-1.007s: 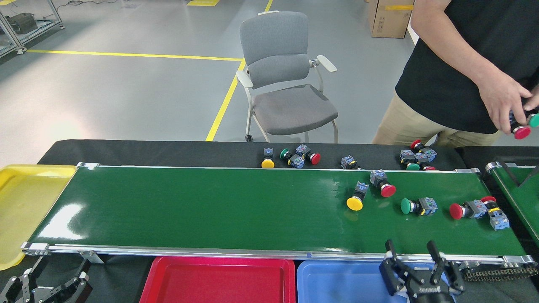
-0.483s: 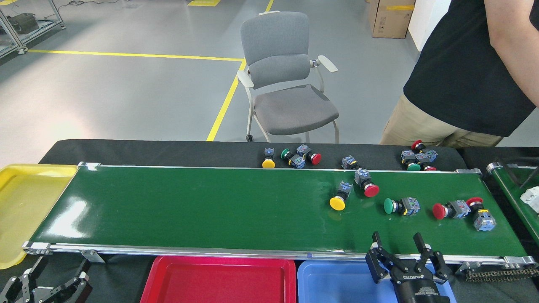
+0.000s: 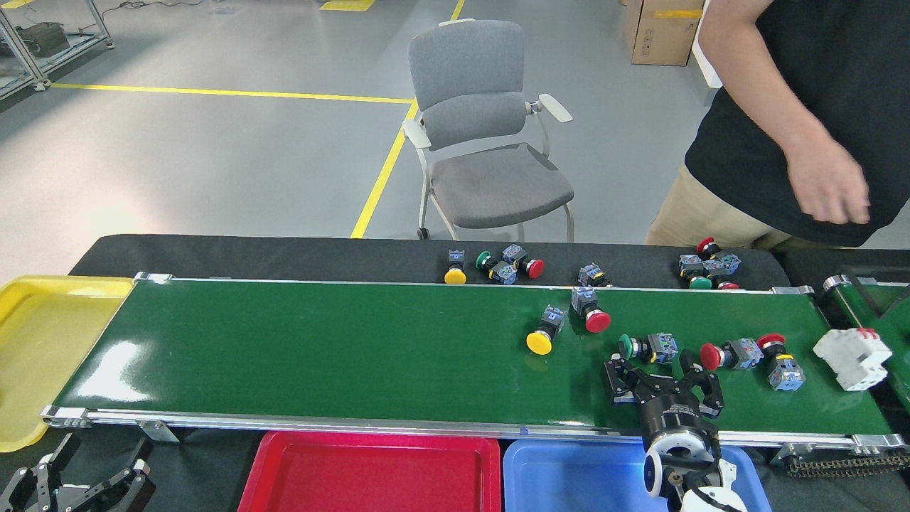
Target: Pick switch part from conveyor to tray
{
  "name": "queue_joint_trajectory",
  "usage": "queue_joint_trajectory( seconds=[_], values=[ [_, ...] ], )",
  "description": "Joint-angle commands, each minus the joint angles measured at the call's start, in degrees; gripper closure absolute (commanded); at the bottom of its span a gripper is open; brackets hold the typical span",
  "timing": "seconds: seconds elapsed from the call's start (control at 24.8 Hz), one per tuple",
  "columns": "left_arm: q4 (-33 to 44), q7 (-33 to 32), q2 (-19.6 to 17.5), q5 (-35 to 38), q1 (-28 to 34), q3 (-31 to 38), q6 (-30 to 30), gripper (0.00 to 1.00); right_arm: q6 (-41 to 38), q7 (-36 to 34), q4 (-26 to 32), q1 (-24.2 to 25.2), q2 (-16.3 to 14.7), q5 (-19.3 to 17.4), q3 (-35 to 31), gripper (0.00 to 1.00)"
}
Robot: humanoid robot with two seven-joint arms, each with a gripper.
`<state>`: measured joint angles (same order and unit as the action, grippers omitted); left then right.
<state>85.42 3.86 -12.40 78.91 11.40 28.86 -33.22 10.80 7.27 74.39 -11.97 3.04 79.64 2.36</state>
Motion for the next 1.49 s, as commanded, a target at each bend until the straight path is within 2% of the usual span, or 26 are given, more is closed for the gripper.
queue_joint_trajectory(
  seconds=[0.0,0.16,0.24,0.32,0.44,0.52,0.64,0.81,0.97,1.05,1.09,1.13,1.21,1.37,1.45],
  values=[
    [0.62,0.18,-0.69,0.11,-0.24,0.14,0.17,0.00,0.19,-0.06,-1.09,-2.27,0.92,-0.09,0.10,0.01],
    [0.62,0.18,-0.69,0.11,-0.24,0.14,0.17,0.00,0.10,-0.06,-4.70,-5.26,1.71,-0.01,1.24,0.04],
    [0.54,0.18,-0.69,0.11,-0.24,0.14,0.17,0.00,-0.08,-0.06,-5.75,-5.87,0.83,-0.01,3.44,0.26],
    [0.62,0.18,-0.69,0.11,-0.24,-0.21,0.17,0.00,-0.69,0.12,-5.93,-5.87,-1.01,-0.18,5.55,0.60],
    [0.62,0.18,-0.78,0.11,-0.24,-0.21,0.17,0.00,-1.92,0.64,-5.49,-5.96,-2.42,-1.68,6.42,0.68],
    [0.62,0.18,-0.78,0.11,-0.24,-0.21,0.17,0.00,-5.52,0.91,-4.17,-5.70,-2.33,-3.17,6.42,0.68],
    [0.45,0.18,-0.78,0.11,-0.24,-0.12,0.17,0.00,-12.82,1.79,2.95,-2.97,-2.42,-3.79,6.42,0.67],
    [0.62,0.18,-0.69,0.02,-0.24,-0.21,0.17,0.00,-27.31,2.31,14.28,4.58,-2.16,-4.14,6.69,0.66],
    [0.97,0.09,-0.69,0.02,-0.76,-0.38,0.09,0.00,-41.82,2.58,18.33,11.35,-1.54,-4.14,11.26,0.64],
    [1.24,-0.44,-0.69,0.02,-2.26,-2.67,0.09,0.00,-44.46,2.58,18.24,12.85,-1.45,-4.05,14.86,0.62],
    [2.03,-0.61,-0.60,0.10,-3.22,-4.42,0.17,0.00,-44.29,2.84,18.07,13.37,-1.54,-4.05,16.96,0.57],
    [2.82,-0.79,-0.52,0.11,-3.84,-5.66,0.35,0.00,-44.02,3.10,17.72,13.73,-1.28,-4.14,18.29,0.48],
    [5.72,-1.32,0.27,0.11,-5.07,-9.00,0.70,0.00,-42.44,4.51,16.84,14.34,-0.66,-4.14,19.61,0.00],
    [8.01,-2.19,3.44,1.16,-9.20,-18.05,1.05,0.00,-41.74,5.48,17.37,14.69,-0.40,-4.23,19.43,0.01],
    [6.95,-3.25,4.14,4.41,-12.80,-23.32,2.63,0.00,-41.38,5.48,17.80,14.34,-0.22,-4.31,18.55,0.01]
  ],
)
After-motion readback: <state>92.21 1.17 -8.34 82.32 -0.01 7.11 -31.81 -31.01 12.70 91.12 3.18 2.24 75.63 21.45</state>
